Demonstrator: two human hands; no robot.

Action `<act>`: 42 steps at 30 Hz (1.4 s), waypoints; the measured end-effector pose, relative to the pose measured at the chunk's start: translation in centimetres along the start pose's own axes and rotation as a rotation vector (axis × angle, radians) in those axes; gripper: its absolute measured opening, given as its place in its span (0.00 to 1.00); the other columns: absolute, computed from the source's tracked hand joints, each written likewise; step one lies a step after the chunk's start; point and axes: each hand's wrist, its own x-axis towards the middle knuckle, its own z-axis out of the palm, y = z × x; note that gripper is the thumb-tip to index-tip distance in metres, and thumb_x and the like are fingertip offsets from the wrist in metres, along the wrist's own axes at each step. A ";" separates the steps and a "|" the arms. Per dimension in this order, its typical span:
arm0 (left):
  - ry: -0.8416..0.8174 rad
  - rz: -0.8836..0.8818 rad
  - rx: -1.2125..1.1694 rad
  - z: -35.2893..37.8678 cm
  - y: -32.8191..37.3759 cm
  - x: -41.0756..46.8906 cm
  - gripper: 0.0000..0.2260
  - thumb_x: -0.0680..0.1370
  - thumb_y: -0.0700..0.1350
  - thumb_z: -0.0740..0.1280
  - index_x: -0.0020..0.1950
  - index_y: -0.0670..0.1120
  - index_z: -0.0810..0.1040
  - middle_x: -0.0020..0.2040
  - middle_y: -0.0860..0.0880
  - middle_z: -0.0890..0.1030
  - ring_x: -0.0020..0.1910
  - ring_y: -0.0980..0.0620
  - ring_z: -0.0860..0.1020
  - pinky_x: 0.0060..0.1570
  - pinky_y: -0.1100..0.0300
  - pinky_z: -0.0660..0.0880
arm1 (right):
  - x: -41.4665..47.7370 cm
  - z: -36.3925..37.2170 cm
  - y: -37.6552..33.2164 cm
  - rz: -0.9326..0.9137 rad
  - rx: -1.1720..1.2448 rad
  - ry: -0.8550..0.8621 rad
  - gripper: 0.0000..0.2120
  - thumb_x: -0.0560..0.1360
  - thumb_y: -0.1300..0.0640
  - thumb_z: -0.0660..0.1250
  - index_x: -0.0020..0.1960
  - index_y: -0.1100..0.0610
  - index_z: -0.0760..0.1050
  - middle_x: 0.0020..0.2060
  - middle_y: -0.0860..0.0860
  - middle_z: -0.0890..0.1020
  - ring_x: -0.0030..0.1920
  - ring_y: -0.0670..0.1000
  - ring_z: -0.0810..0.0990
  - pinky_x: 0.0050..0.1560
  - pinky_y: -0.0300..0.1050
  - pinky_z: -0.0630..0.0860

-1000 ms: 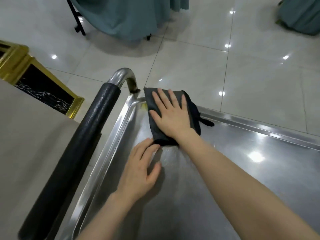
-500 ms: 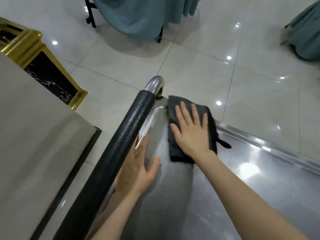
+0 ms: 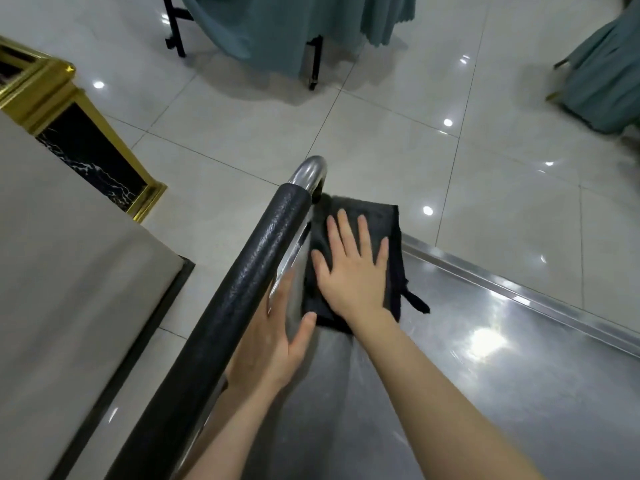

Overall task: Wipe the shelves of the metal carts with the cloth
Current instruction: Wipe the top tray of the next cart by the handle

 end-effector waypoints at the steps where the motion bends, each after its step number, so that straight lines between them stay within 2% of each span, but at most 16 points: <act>1: 0.021 0.007 0.012 0.1 0.0 0.1 0.31 0.78 0.65 0.53 0.78 0.52 0.58 0.76 0.49 0.61 0.72 0.51 0.64 0.65 0.52 0.65 | 0.5 0.3 -0.9 0.006 0.010 0.005 0.30 0.81 0.38 0.43 0.80 0.46 0.43 0.79 0.43 0.43 0.78 0.49 0.36 0.75 0.64 0.38; 3: 0.041 0.015 0.025 0.1 0.0 0.1 0.30 0.79 0.64 0.54 0.77 0.51 0.61 0.74 0.48 0.63 0.70 0.52 0.65 0.63 0.55 0.64 | -1.2 0.9 -1.6 -0.116 -0.008 0.013 0.30 0.81 0.38 0.43 0.80 0.46 0.44 0.79 0.43 0.46 0.79 0.50 0.39 0.75 0.65 0.41; 6: 0.028 -0.003 0.022 -0.3 0.1 -0.2 0.29 0.79 0.64 0.52 0.77 0.52 0.59 0.76 0.48 0.63 0.72 0.51 0.63 0.65 0.55 0.61 | -6.3 1.2 0.4 -0.382 -0.057 -0.015 0.29 0.81 0.40 0.47 0.80 0.46 0.50 0.79 0.43 0.51 0.79 0.50 0.44 0.74 0.65 0.50; 8: 0.001 -0.006 0.009 -0.5 0.3 -0.1 0.30 0.78 0.63 0.53 0.78 0.53 0.58 0.77 0.47 0.62 0.73 0.49 0.63 0.66 0.54 0.60 | -6.8 1.2 1.7 -0.402 -0.073 -0.043 0.29 0.81 0.39 0.47 0.80 0.45 0.50 0.79 0.43 0.51 0.79 0.49 0.44 0.75 0.64 0.49; 12: -0.009 0.005 0.027 -0.9 0.9 0.3 0.30 0.78 0.62 0.54 0.78 0.51 0.60 0.76 0.45 0.63 0.74 0.48 0.62 0.66 0.54 0.59 | -1.6 0.7 -0.8 -0.052 0.004 0.012 0.30 0.80 0.37 0.43 0.80 0.44 0.45 0.79 0.42 0.47 0.79 0.48 0.39 0.75 0.64 0.40; 13: -0.012 0.010 0.049 -1.0 1.0 0.3 0.29 0.79 0.61 0.55 0.77 0.50 0.61 0.76 0.45 0.63 0.74 0.47 0.63 0.66 0.54 0.58 | -0.2 0.6 -1.5 -0.013 0.035 0.016 0.30 0.80 0.37 0.42 0.80 0.45 0.44 0.79 0.43 0.46 0.78 0.49 0.38 0.75 0.64 0.38; 17: -0.049 0.017 0.138 -1.1 1.3 -0.2 0.29 0.79 0.59 0.61 0.77 0.50 0.62 0.78 0.45 0.61 0.73 0.47 0.63 0.63 0.57 0.58 | -0.1 0.4 0.4 -0.075 0.011 0.009 0.30 0.80 0.37 0.44 0.80 0.45 0.46 0.80 0.44 0.46 0.79 0.49 0.41 0.75 0.64 0.41; 20: -0.085 0.004 0.186 -1.4 1.4 0.0 0.29 0.78 0.61 0.59 0.77 0.52 0.62 0.79 0.49 0.58 0.74 0.51 0.57 0.64 0.56 0.59 | -2.8 -0.1 7.0 0.059 -0.047 0.065 0.31 0.80 0.36 0.45 0.80 0.43 0.45 0.79 0.42 0.45 0.79 0.48 0.42 0.76 0.61 0.43; 24: -0.180 0.124 0.210 -1.2 1.1 0.5 0.26 0.80 0.60 0.55 0.76 0.51 0.64 0.79 0.50 0.58 0.78 0.52 0.53 0.71 0.56 0.44 | -6.5 -1.7 15.3 0.419 -0.014 0.074 0.32 0.80 0.37 0.45 0.80 0.46 0.44 0.80 0.45 0.45 0.79 0.51 0.43 0.75 0.65 0.46; 27: -0.205 0.154 0.208 -0.9 1.1 0.6 0.25 0.81 0.59 0.52 0.76 0.51 0.63 0.79 0.50 0.59 0.78 0.52 0.53 0.72 0.62 0.33 | -5.5 -1.5 13.9 0.527 0.020 0.076 0.31 0.81 0.39 0.45 0.80 0.45 0.42 0.79 0.44 0.43 0.79 0.52 0.40 0.74 0.68 0.43; 29: -0.200 0.162 0.208 -1.0 1.0 0.8 0.25 0.81 0.58 0.53 0.76 0.50 0.64 0.78 0.49 0.60 0.78 0.51 0.54 0.73 0.62 0.32 | -3.0 -0.8 9.4 0.364 -0.002 0.074 0.30 0.81 0.39 0.46 0.80 0.44 0.42 0.79 0.43 0.42 0.79 0.51 0.40 0.74 0.67 0.40; 32: -0.167 0.168 0.194 -0.9 0.8 0.8 0.24 0.82 0.55 0.54 0.76 0.48 0.65 0.77 0.49 0.63 0.78 0.52 0.55 0.76 0.59 0.39 | 0.2 0.5 1.8 -0.071 -0.018 0.042 0.29 0.80 0.38 0.44 0.79 0.43 0.46 0.79 0.43 0.46 0.79 0.51 0.41 0.74 0.65 0.38; 33: -0.156 0.156 0.180 -0.9 0.7 0.7 0.24 0.82 0.55 0.54 0.76 0.48 0.64 0.77 0.49 0.63 0.78 0.54 0.55 0.76 0.57 0.42 | 0.7 0.6 0.3 -0.153 -0.003 0.023 0.29 0.80 0.38 0.43 0.79 0.43 0.47 0.79 0.43 0.48 0.79 0.50 0.41 0.74 0.65 0.38; 35: -0.136 0.161 0.179 -0.6 0.5 0.7 0.24 0.82 0.56 0.53 0.76 0.48 0.64 0.77 0.50 0.63 0.78 0.55 0.55 0.77 0.54 0.46 | 0.7 0.6 0.9 -0.191 0.012 0.009 0.29 0.80 0.37 0.43 0.79 0.42 0.47 0.79 0.43 0.48 0.79 0.48 0.41 0.75 0.63 0.39; 37: -0.125 0.184 0.197 -0.6 0.5 0.6 0.25 0.81 0.57 0.52 0.75 0.48 0.65 0.77 0.50 0.62 0.78 0.54 0.54 0.77 0.53 0.47 | -0.7 0.1 5.3 -0.093 -0.019 0.048 0.29 0.80 0.36 0.43 0.79 0.41 0.46 0.79 0.43 0.47 0.78 0.47 0.41 0.76 0.61 0.39; 42: -0.123 0.218 0.237 -0.4 0.3 0.7 0.26 0.80 0.61 0.51 0.74 0.49 0.66 0.76 0.49 0.63 0.77 0.51 0.57 0.77 0.51 0.48 | -9.5 -2.9 23.6 0.426 -0.027 0.085 0.32 0.79 0.35 0.43 0.80 0.44 0.45 0.80 0.46 0.48 0.79 0.51 0.44 0.75 0.65 0.45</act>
